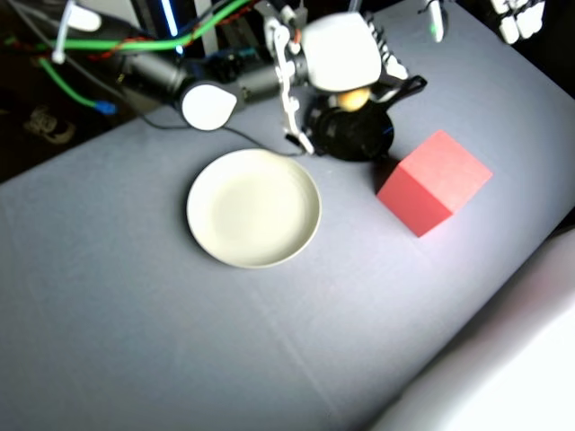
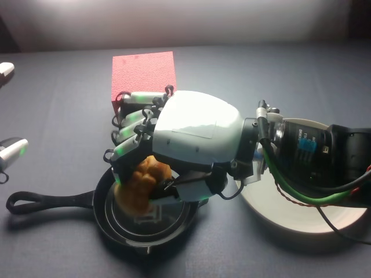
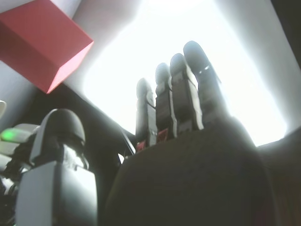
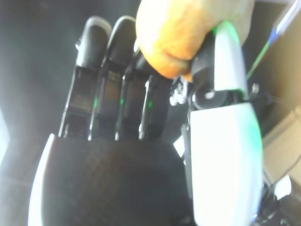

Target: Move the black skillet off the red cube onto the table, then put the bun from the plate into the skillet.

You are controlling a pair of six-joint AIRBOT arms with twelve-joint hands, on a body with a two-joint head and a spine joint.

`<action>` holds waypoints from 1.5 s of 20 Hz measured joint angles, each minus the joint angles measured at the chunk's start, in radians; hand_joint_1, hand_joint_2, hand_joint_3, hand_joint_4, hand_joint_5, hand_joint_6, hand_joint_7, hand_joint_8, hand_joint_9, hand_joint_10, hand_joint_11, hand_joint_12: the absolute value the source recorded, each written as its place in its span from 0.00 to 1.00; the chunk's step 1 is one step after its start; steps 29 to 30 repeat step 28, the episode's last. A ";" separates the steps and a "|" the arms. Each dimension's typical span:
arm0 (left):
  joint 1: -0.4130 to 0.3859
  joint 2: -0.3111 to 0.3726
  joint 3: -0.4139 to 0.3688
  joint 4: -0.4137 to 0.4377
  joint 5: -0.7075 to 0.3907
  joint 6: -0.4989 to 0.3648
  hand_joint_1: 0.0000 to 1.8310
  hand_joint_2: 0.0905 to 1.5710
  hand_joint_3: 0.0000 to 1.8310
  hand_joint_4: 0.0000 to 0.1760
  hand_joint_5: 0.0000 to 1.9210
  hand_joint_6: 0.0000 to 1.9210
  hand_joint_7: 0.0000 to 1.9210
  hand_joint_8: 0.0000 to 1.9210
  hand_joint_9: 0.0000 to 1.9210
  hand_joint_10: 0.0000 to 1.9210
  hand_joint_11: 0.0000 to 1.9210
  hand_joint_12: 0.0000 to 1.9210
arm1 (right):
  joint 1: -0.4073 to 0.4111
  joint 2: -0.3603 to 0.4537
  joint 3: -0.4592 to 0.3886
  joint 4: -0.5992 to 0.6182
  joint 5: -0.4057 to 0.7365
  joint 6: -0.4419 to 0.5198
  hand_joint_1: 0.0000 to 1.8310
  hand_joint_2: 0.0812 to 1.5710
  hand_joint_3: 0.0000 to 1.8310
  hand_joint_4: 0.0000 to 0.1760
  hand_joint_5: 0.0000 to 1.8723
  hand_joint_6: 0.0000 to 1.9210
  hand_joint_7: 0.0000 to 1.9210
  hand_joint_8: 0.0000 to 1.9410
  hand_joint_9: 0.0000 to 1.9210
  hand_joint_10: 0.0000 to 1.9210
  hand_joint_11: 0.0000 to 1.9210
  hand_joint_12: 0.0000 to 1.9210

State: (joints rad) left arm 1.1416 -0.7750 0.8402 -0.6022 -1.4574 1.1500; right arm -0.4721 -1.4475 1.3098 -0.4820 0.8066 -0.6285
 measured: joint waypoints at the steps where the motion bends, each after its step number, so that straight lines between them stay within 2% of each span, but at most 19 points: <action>1: 0.004 0.000 0.000 -0.009 -0.006 -0.002 0.32 0.79 0.00 0.42 0.12 0.00 0.12 0.00 0.10 0.00 0.00 0.48 | 0.000 0.000 0.000 0.000 0.000 -0.001 0.59 0.66 0.00 0.37 0.42 0.10 0.29 0.24 0.25 0.36 0.05 0.71; 4: 0.012 0.000 -0.002 -0.021 -0.023 -0.008 0.32 0.80 0.00 0.35 0.12 0.00 0.10 0.00 0.07 0.00 0.00 0.33 | 0.000 0.000 -0.002 0.003 0.000 -0.008 0.59 0.67 0.00 0.12 0.44 0.01 0.31 0.04 0.25 0.15 0.04 0.58; 7: 0.013 0.000 -0.003 -0.018 -0.026 -0.011 0.34 0.81 0.00 0.34 0.11 0.00 0.08 0.00 0.05 0.00 0.00 0.19 | 0.000 0.000 -0.002 0.010 -0.009 -0.008 0.57 0.67 0.00 0.13 0.40 0.00 0.31 0.00 0.30 0.04 0.04 0.60; 10: 0.019 0.000 -0.008 -0.009 -0.034 -0.015 0.39 0.80 0.00 0.50 0.12 0.00 0.09 0.00 0.05 0.00 0.00 0.10 | 0.000 0.005 -0.003 0.011 -0.031 -0.008 0.53 0.64 0.00 0.32 0.30 0.00 0.26 0.00 0.26 0.01 0.00 0.60; 12: 0.024 0.000 -0.013 -0.015 -0.040 -0.024 0.38 0.79 0.00 0.53 0.12 0.00 0.09 0.00 0.05 0.00 0.00 0.09 | -0.001 0.028 -0.016 0.010 -0.034 -0.010 0.47 0.60 0.00 0.70 0.15 0.00 0.12 0.00 0.14 0.00 0.00 0.47; 14: 0.025 0.000 -0.014 -0.017 -0.041 -0.026 0.38 0.78 0.00 0.53 0.11 0.00 0.08 0.00 0.04 0.00 0.00 0.08 | -0.019 0.075 -0.033 0.011 -0.021 -0.011 0.50 0.56 0.00 0.90 0.06 0.00 0.03 0.00 0.06 0.00 0.00 0.30; 15: 0.032 0.000 -0.014 -0.019 -0.048 -0.028 0.39 0.79 0.00 0.45 0.11 0.00 0.07 0.00 0.04 0.00 0.00 0.08 | -0.031 0.095 -0.039 0.019 -0.014 -0.011 0.53 0.54 0.00 0.98 0.02 0.00 0.01 0.00 0.01 0.00 0.00 0.13; 17: 0.051 0.006 -0.027 -0.020 -0.063 -0.037 0.38 0.80 0.00 0.41 0.11 0.00 0.07 0.00 0.03 0.00 0.00 0.09 | -0.077 0.157 -0.045 0.080 0.012 -0.012 0.52 0.55 0.00 0.92 0.00 0.00 0.00 0.00 0.00 0.00 0.00 0.01; 18: 0.061 0.006 -0.029 -0.018 -0.070 -0.039 0.34 0.79 0.00 0.56 0.10 0.00 0.06 0.00 0.03 0.00 0.00 0.11 | -0.099 0.183 -0.048 0.119 0.029 -0.012 0.51 0.52 0.00 0.70 0.00 0.00 0.00 0.00 0.00 0.00 0.00 0.00; 19: 0.068 0.006 -0.037 -0.028 -0.085 -0.049 0.32 0.80 0.00 0.58 0.09 0.00 0.06 0.00 0.03 0.00 0.00 0.12 | -0.129 0.217 -0.050 0.188 0.068 -0.014 0.49 0.53 0.00 0.66 0.00 0.00 0.00 0.00 0.00 0.00 0.00 0.00; 20: 0.080 0.008 -0.040 -0.026 -0.099 -0.053 0.28 0.81 0.01 0.62 0.07 0.00 0.05 0.00 0.04 0.00 0.00 0.11 | -0.159 0.249 -0.058 0.246 0.111 -0.015 0.45 0.49 0.00 0.93 0.00 0.00 0.00 0.00 0.00 0.00 0.00 0.00; 22: 0.098 0.018 -0.051 -0.016 -0.128 -0.078 0.31 0.81 0.00 0.65 0.06 0.00 0.07 0.00 0.07 0.00 0.00 0.17 | -0.232 0.321 -0.087 0.360 0.241 -0.016 0.46 0.50 0.00 1.00 0.00 0.00 0.00 0.00 0.00 0.00 0.00 0.00; 23: 0.098 0.019 -0.053 0.000 -0.137 -0.082 0.30 0.81 0.00 0.60 0.05 0.00 0.07 0.00 0.08 0.00 0.00 0.22 | -0.274 0.351 -0.102 0.410 0.315 -0.016 0.42 0.53 0.01 0.90 0.00 0.00 0.00 0.00 0.00 0.00 0.00 0.00; 24: 0.097 0.019 -0.053 0.013 -0.142 -0.083 0.30 0.82 0.00 0.48 0.03 0.00 0.07 0.00 0.09 0.00 0.00 0.27 | -0.298 0.367 -0.112 0.440 0.360 -0.016 0.42 0.60 0.01 0.62 0.02 0.00 0.03 0.00 0.05 0.01 0.04 0.02; 25: 0.096 0.019 -0.053 0.039 -0.145 -0.083 0.26 0.79 0.00 0.48 0.02 0.00 0.08 0.00 0.09 0.00 0.00 0.31 | -0.329 0.387 -0.124 0.480 0.418 -0.016 0.43 0.67 0.01 0.38 0.06 0.00 0.09 0.01 0.12 0.01 0.09 0.03; 26: 0.092 0.020 -0.053 0.061 -0.144 -0.089 0.23 0.76 0.00 0.41 0.00 0.00 0.08 0.00 0.10 0.00 0.00 0.34 | -0.346 0.399 -0.131 0.500 0.460 -0.017 0.43 0.71 0.00 0.32 0.06 0.00 0.11 0.00 0.13 0.00 0.09 0.02; 27: 0.082 0.021 -0.054 0.084 -0.143 -0.097 0.23 0.75 0.00 0.04 0.00 0.00 0.10 0.00 0.13 0.01 0.00 0.45 | -0.357 0.408 -0.137 0.517 0.497 -0.018 0.48 0.71 0.00 0.05 0.05 0.00 0.14 0.01 0.15 0.01 0.10 0.02; 28: 0.064 0.023 -0.054 0.123 -0.143 -0.103 0.15 0.82 0.01 0.29 0.04 0.01 0.09 0.00 0.15 0.01 0.00 0.43 | -0.375 0.419 -0.151 0.536 0.557 -0.023 0.53 0.66 0.00 0.35 0.03 0.00 0.18 0.00 0.22 0.01 0.17 0.03; 30: 0.064 0.023 -0.054 0.123 -0.143 -0.103 0.15 0.82 0.01 0.29 0.04 0.01 0.09 0.00 0.15 0.01 0.00 0.43 | -0.375 0.419 -0.151 0.536 0.557 -0.023 0.53 0.66 0.00 0.35 0.03 0.00 0.18 0.00 0.22 0.01 0.17 0.03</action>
